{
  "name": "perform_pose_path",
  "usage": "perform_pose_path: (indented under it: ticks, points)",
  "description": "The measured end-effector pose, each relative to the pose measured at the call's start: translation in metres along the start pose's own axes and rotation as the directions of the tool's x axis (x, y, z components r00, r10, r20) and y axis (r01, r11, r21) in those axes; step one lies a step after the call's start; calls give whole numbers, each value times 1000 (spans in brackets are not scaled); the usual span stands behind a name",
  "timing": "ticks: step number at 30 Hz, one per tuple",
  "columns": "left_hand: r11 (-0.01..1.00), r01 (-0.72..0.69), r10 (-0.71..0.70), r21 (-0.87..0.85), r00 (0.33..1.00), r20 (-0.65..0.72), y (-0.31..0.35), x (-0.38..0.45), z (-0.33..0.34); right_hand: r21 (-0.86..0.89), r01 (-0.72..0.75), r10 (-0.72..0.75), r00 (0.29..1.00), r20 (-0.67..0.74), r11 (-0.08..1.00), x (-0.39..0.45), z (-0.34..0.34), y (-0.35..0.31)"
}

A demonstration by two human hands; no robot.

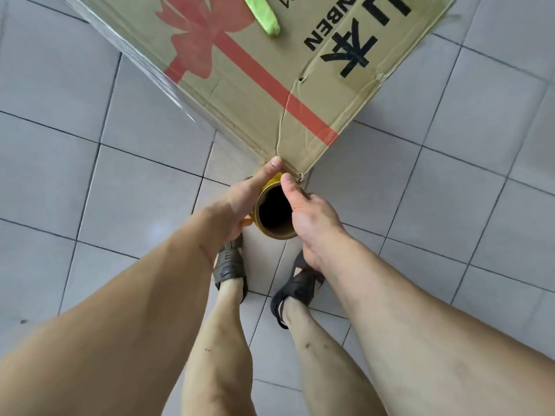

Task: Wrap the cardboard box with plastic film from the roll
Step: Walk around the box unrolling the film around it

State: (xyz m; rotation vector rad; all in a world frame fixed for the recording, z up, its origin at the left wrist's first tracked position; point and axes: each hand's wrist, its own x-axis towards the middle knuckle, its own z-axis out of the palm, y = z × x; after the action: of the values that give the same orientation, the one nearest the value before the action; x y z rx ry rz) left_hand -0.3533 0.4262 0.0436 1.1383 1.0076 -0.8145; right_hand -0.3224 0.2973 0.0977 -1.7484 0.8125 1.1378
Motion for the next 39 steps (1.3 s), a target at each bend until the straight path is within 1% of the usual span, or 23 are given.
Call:
perform_pose_path:
  ticks: [2, 5, 6, 9, 11, 13, 15, 16, 19, 21, 23, 26, 27, 30, 33, 36, 39]
  points:
    - [999, 38, -38, 0, 999, 38, -10, -2, 4, -52, 32, -31, 999, 7, 998, 1, -8, 5]
    - [996, 70, -67, -56, 996, 62, -13, -6, 14, -113, 116, -115, 993, 15, 987, 2, -17, 4]
    - [996, 54, -51, -67, 998, 44, -11, -3, 17, -115, 130, -128, 992, 19, 985, 4, -19, 3]
    - [997, -17, 13, -70, 999, -47, -5, -2, 22, -92, 102, -100, 995, 25, 990, 6, -18, 4]
    - [992, -65, 59, -108, 996, -63, -2, -2, 25, -61, 89, -87, 996, 37, 994, 8, -18, 10]
    - [992, -42, 41, -118, 999, -8, -6, -1, 27, -52, 96, -93, 994, 51, 994, 13, -21, 12]
    - [992, -4, 8, -130, 1000, 24, -11, 0, 33, -85, 124, -119, 991, 55, 989, 15, -29, 11]
    - [987, 11, -6, -159, 999, 35, -16, 2, 35, -115, 140, -134, 990, 53, 984, 16, -33, 11]
    - [969, 59, -41, -241, 996, 82, -22, 5, 43, -235, 200, -180, 978, 104, 951, 16, -40, 8]
    - [953, 86, -61, -291, 994, 93, -21, 5, 49, -284, 226, -197, 972, 125, 932, 19, -44, 4]
    - [946, 43, -31, -321, 999, 40, -19, 6, 56, -266, 231, -199, 970, 141, 936, 23, -50, 3]
    - [942, -48, 22, -332, 996, -84, -19, 7, 63, -259, 216, -184, 973, 143, 942, 23, -54, 3]
    - [932, -47, 14, -358, 995, -95, -20, 7, 67, -270, 212, -179, 974, 140, 939, 24, -57, 2]
    - [887, 0, -35, -462, 997, -67, -23, 7, 78, -341, 223, -173, 970, 172, 913, 27, -66, -8]
    - [833, -4, -57, -553, 994, -93, -19, 4, 91, -467, 287, -197, 952, 234, 836, 36, -77, -22]
    - [771, -15, -69, -637, 992, -107, -19, 10, 108, -476, 328, -215, 936, 277, 816, 46, -92, -33]
    - [692, -59, -83, -719, 984, -160, -17, 16, 123, -436, 330, -199, 926, 321, 837, 53, -101, -41]
